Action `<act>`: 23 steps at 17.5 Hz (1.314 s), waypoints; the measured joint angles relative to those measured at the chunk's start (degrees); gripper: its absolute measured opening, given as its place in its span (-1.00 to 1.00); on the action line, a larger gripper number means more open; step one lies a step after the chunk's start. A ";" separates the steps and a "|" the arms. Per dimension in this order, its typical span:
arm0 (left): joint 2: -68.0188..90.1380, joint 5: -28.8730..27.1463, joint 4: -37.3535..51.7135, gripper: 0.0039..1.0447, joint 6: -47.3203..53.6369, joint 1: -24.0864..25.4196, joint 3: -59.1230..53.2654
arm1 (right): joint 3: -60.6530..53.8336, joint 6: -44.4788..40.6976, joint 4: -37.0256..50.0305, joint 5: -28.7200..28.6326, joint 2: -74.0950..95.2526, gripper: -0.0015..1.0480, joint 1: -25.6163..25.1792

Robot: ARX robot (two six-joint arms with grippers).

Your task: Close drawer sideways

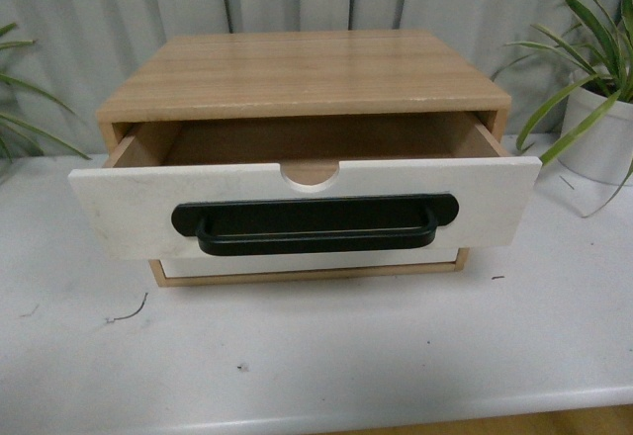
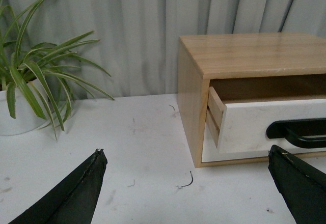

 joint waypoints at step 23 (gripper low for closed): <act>74.34 23.93 -2.78 0.88 62.23 -7.19 34.16 | 37.22 -40.74 -10.99 -22.10 72.39 0.88 14.78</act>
